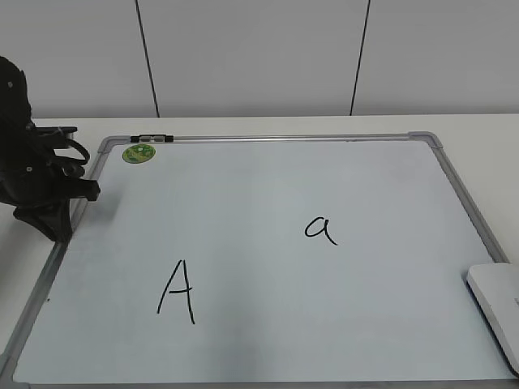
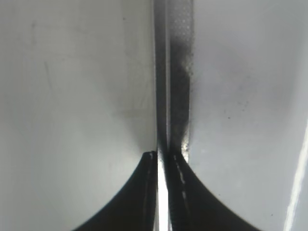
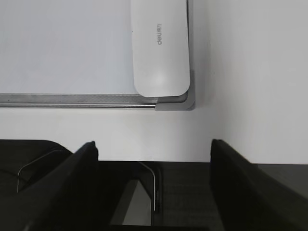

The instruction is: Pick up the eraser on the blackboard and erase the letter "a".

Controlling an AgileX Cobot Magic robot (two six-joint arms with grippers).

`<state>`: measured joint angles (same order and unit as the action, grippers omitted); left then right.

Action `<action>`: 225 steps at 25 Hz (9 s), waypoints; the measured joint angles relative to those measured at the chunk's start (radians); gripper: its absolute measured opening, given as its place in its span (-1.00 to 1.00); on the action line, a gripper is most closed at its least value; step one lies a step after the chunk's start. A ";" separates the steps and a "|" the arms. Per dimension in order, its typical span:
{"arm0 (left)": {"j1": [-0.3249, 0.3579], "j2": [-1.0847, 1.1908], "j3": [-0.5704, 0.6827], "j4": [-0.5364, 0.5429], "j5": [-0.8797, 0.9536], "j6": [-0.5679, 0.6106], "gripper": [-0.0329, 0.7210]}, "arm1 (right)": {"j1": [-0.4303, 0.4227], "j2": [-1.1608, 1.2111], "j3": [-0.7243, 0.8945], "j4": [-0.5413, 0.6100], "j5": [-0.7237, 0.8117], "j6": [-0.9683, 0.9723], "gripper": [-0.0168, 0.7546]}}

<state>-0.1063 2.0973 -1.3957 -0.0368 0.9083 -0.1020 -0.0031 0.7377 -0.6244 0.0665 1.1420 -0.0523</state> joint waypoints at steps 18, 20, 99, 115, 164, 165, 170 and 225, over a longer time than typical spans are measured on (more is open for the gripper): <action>0.000 0.000 0.000 -0.004 0.001 0.000 -0.84 | 0.000 0.473 -0.028 0.027 -0.265 -0.078 0.81; 0.000 0.000 0.000 -0.004 0.002 0.000 -0.84 | 0.000 0.510 -0.028 0.020 -0.299 -0.079 0.81; 0.000 0.000 -0.002 -0.030 0.004 0.000 -0.84 | 0.115 1.143 -0.673 0.128 0.051 -0.064 0.40; 0.000 0.000 -0.002 -0.035 0.007 0.000 -0.84 | 0.319 1.462 -1.136 0.036 0.064 0.011 0.40; 0.001 0.000 -0.002 -0.041 0.007 0.000 -0.84 | 0.292 1.566 -1.250 -0.009 0.077 0.064 0.39; 0.001 0.000 -0.002 -0.041 0.007 0.000 -0.84 | 0.288 1.566 -1.250 0.002 0.077 0.064 0.39; 0.001 0.000 -0.002 -0.041 0.007 0.000 -0.84 | 0.286 1.493 -1.250 0.041 0.077 0.066 0.39; 0.001 0.000 -0.002 -0.044 0.007 0.000 -0.84 | -0.030 1.443 -1.063 -0.008 0.061 0.020 0.39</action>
<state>-0.1048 2.0973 -1.3974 -0.0804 0.9149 -0.1020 -0.0331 2.1809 -1.6871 0.0585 1.2031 -0.0327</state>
